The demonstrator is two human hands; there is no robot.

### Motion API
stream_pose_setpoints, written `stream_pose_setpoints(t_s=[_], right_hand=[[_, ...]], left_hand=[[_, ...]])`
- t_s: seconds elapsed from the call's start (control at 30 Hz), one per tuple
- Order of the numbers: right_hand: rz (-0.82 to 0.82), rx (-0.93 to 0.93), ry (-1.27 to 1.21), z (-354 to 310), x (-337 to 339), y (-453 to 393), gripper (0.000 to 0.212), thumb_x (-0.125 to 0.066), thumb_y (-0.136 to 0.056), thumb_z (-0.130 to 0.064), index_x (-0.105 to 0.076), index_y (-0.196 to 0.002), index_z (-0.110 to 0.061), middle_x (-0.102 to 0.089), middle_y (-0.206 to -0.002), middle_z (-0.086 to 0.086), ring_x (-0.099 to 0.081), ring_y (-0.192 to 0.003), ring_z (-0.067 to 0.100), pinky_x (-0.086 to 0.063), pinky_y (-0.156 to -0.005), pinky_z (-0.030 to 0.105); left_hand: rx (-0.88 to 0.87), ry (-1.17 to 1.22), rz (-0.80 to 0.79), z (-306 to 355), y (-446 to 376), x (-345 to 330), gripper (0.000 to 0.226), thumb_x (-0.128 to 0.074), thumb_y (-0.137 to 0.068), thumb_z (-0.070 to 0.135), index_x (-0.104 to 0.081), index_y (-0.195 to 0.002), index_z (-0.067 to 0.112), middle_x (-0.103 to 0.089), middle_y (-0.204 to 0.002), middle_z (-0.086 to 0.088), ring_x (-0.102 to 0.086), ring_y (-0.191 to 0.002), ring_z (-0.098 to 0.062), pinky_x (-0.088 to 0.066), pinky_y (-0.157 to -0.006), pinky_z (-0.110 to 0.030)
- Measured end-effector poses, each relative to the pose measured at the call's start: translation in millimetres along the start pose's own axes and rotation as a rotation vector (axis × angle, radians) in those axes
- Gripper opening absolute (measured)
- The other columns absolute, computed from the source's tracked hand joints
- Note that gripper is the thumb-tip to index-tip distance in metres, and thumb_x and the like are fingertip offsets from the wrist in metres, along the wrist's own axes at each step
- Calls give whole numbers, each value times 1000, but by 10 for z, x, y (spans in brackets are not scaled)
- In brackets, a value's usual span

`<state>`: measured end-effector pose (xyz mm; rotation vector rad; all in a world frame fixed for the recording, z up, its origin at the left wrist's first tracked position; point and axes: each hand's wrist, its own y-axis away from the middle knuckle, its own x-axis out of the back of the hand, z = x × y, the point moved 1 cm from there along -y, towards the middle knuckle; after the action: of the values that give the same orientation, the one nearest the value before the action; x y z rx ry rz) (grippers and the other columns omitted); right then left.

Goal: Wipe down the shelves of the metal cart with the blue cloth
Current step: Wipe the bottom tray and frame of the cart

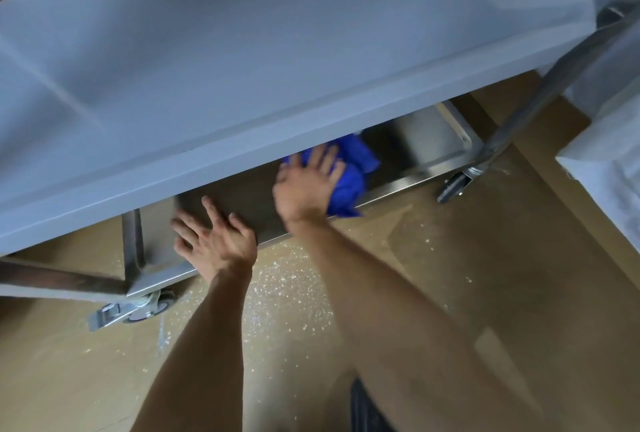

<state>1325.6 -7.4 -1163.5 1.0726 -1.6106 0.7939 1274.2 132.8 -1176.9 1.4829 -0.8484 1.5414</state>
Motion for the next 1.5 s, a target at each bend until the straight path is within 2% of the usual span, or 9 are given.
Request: stream_pose_setpoints(t_s=[0.2, 0.37, 0.5, 0.6, 0.77, 0.9, 1.13, 1.33, 1.5], right_hand=[[-12, 246, -51, -104, -116, 372, 51, -42, -96, -49, -43, -146, -35, -30, -158, 16, -25, -146, 36, -14, -118, 52], [104, 80, 11, 947, 154, 37, 50, -30, -100, -50, -38, -149, -39, -25, -161, 14, -24, -147, 33, -11, -117, 50], [207, -348, -45, 1748, 396, -413, 54, -26, -100, -50, -33, -152, -34, -16, -163, 17, -16, -149, 38, -10, -118, 56], [187, -394, -60, 1363, 283, -179, 56, -26, -101, -48, -26, -155, -32, -8, -164, 18, -8, -150, 40, -3, -117, 58], [138, -21, -166, 400, 5, 624, 49, -36, -100, -45, -43, -148, -34, -20, -163, 12, -17, -149, 34, -8, -118, 52], [213, 157, -164, 757, -8, 574, 45, -41, -99, -46, -51, -141, -36, -33, -158, 10, -30, -144, 31, -17, -115, 49], [474, -557, -376, 1772, 304, -505, 47, -43, -98, -45, -47, -145, -36, -20, -163, 13, -19, -149, 36, -20, -116, 55], [729, -517, -548, 1709, 71, -420, 39, -58, -95, -29, -62, -134, -21, -28, -158, 22, -27, -143, 43, -29, -114, 53], [620, -255, -656, 667, -174, 479, 42, -59, -94, -22, -60, -136, -16, -18, -160, 24, -10, -149, 42, -24, -117, 55]], left_hand=[[-4, 14, -7, 1, 19, 30, 62, -31, -94, 40, -19, -153, 22, -9, -159, -25, -8, -145, -40, -20, -109, -54], [10, 11, -34, 12, 35, 65, 62, -26, -96, 41, -16, -154, 23, -6, -160, -24, -6, -146, -41, -18, -110, -54], [8, -15, -28, 85, 37, 23, 62, -26, -96, 42, -16, -154, 22, -7, -159, -25, -6, -146, -42, -19, -111, -55], [33, -29, -34, 113, 50, 23, 62, -27, -97, 41, -16, -154, 21, -7, -159, -26, -6, -146, -43, -18, -112, -55], [138, 55, -132, 405, 103, 198, 68, -37, -95, 35, -16, -154, 10, -4, -157, -32, -5, -145, -46, -15, -113, -52], [138, 166, -97, 601, 212, 172, 65, -40, -92, 31, -26, -151, 6, -12, -155, -33, -9, -145, -45, -19, -111, -51], [139, 141, -25, 580, 154, 42, 65, -36, -94, 34, -23, -152, 9, -9, -157, -30, -7, -146, -44, -18, -114, -52], [146, 129, 7, 569, 117, -38, 66, -38, -93, 33, -23, -152, 7, -9, -157, -30, -6, -146, -44, -16, -114, -53], [134, 127, -2, 563, 128, -11, 66, -37, -95, 34, -20, -153, 8, -5, -158, -29, -3, -146, -44, -15, -115, -53]])
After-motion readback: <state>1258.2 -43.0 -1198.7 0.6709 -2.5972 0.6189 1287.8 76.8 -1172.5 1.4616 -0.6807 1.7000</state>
